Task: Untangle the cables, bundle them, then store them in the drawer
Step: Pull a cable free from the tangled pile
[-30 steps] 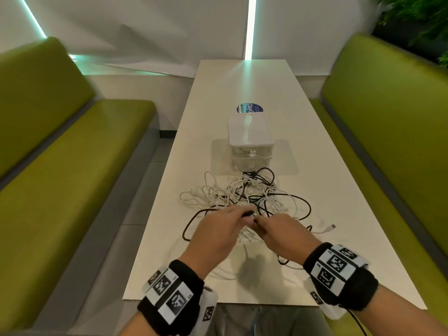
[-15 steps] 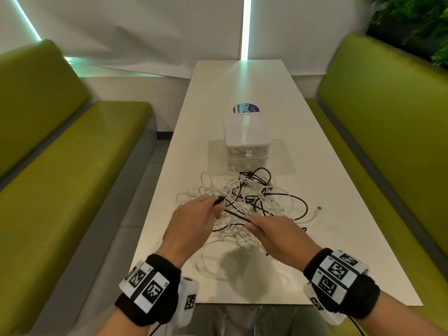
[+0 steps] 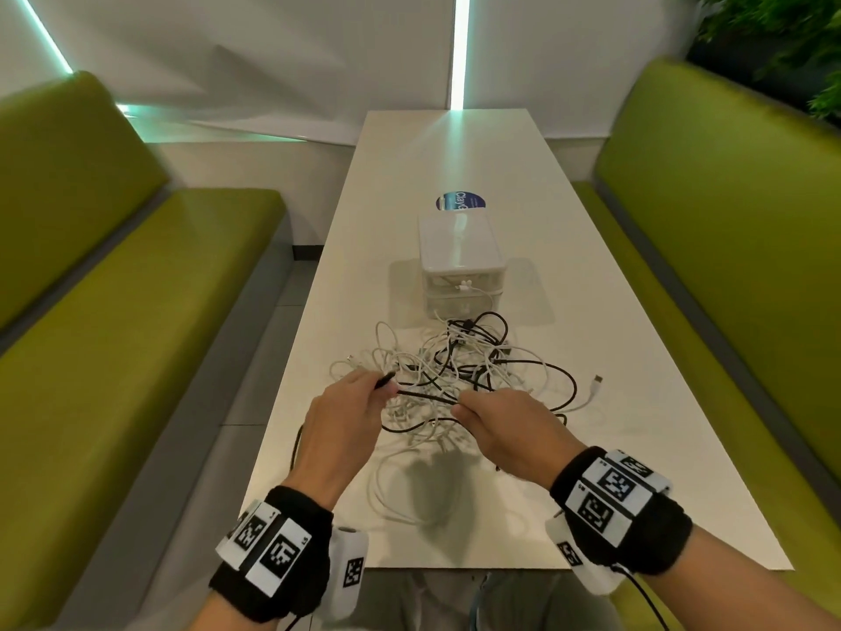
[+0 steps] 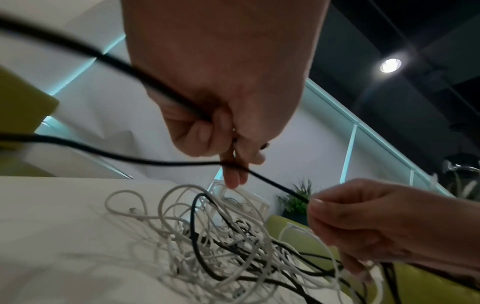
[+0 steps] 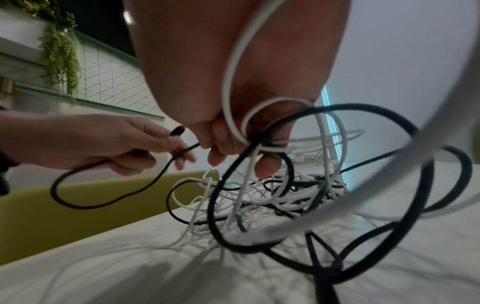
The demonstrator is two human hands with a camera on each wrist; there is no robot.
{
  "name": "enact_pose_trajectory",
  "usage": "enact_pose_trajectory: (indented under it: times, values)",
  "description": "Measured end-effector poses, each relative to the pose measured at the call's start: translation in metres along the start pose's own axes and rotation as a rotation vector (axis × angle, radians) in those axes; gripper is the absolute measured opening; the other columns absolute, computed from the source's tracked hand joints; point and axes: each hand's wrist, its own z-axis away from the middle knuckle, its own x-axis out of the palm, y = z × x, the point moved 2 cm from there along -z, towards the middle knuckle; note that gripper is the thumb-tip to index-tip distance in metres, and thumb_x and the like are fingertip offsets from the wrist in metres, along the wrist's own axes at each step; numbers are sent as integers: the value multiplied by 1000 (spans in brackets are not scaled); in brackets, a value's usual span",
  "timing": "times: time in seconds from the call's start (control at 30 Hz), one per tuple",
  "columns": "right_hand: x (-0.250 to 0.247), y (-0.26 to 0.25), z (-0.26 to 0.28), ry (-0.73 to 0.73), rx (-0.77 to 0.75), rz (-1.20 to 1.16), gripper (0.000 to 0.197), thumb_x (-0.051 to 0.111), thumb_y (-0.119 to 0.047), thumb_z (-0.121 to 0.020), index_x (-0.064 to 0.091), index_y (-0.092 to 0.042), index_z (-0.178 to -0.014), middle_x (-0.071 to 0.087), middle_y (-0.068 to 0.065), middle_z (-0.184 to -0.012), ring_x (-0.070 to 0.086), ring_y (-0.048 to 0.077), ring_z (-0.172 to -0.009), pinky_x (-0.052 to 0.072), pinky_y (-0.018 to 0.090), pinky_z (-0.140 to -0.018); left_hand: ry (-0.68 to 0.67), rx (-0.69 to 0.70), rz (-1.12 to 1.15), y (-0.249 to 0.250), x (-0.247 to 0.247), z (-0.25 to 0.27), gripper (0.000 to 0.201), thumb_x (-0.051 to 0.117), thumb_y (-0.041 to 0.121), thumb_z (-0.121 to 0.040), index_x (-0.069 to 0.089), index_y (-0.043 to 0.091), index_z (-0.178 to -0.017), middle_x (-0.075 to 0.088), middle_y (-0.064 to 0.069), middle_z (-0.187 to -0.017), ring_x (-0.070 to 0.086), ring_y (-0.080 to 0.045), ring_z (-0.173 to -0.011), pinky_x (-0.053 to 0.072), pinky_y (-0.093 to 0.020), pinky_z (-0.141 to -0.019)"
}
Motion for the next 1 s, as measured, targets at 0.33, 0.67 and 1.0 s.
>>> enact_pose_trajectory:
  times: [0.33,0.67,1.0]
  values:
    - [0,-5,10,-5,-61,8,24,36,-36,-102,54,-21,-104,65,2,-95,60,25,-87,41,35,-66,-233,236,-52,31,25,6,16,53,37,-95,67,31,-94,53,20,-76,52,-4,-75,43,-29,-66]
    - [-6,2,4,126,-130,-98,52,23,-64,-90,47,-21,-74,48,-8,-63,49,16,-64,41,33,-57,-46,352,-59,37,14,7,17,47,24,-90,64,25,-89,68,11,-83,62,-13,-69,50,-37,-59]
    - [-13,7,-3,179,-160,-124,17,52,-33,-97,65,-25,-104,66,-10,-95,60,17,-88,48,37,-72,93,223,70,26,-5,-2,14,55,25,-95,67,23,-88,58,23,-76,53,9,-68,37,-8,-61]
